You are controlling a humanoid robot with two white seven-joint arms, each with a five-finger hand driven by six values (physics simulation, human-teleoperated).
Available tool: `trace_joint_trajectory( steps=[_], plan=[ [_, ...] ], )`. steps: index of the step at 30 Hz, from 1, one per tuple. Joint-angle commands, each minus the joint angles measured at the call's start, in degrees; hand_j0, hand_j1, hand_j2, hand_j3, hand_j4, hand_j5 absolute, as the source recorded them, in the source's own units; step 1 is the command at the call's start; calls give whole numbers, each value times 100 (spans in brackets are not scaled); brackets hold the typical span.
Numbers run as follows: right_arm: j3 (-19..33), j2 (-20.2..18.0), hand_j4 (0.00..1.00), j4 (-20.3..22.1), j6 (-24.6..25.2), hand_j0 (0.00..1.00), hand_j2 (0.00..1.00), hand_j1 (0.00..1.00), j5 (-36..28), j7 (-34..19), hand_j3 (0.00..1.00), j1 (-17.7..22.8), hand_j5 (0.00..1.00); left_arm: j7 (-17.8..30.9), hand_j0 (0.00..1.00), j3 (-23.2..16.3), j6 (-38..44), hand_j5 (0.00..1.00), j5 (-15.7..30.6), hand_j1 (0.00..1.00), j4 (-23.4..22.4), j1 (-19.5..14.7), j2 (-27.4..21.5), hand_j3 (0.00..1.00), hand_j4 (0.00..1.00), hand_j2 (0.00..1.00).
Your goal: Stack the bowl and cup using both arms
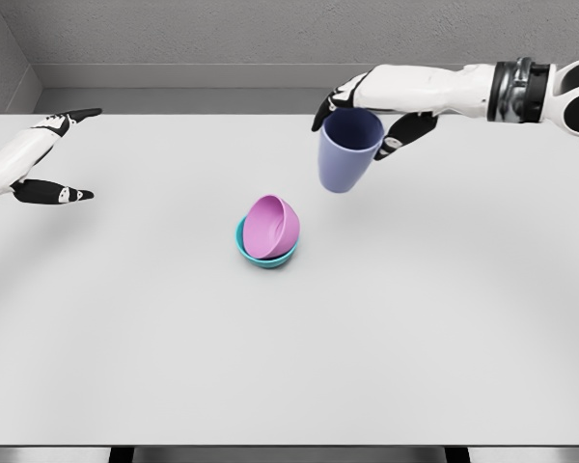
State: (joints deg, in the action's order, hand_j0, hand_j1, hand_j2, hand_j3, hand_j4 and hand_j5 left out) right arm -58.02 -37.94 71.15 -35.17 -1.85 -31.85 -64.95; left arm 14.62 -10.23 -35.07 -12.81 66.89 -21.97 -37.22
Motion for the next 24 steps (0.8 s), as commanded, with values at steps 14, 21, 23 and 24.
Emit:
trace_joint_trajectory(
  steps=[14, 21, 23, 24],
  plan=[
    [10, 401, 70, 145, 17, 70, 70, 70, -8, -5, 70, -167, 70, -3, 100, 4, 7, 100, 42, 100, -9, -9, -4, 100, 100, 100],
    [10, 550, 70, 312, 17, 70, 70, 70, -8, 3, 70, -167, 70, -3, 100, 21, 7, 100, 42, 100, -79, -18, 31, 100, 100, 100],
    [1, 594, 70, 312, 17, 70, 70, 70, -8, -5, 70, -167, 70, 85, 100, 30, 7, 100, 33, 100, -211, -44, 40, 100, 100, 100],
    [10, 638, 70, 321, 17, 70, 70, 70, -8, -5, 70, -167, 70, 94, 100, 30, 7, 100, 33, 100, -211, -44, 40, 100, 100, 100]
  ],
)
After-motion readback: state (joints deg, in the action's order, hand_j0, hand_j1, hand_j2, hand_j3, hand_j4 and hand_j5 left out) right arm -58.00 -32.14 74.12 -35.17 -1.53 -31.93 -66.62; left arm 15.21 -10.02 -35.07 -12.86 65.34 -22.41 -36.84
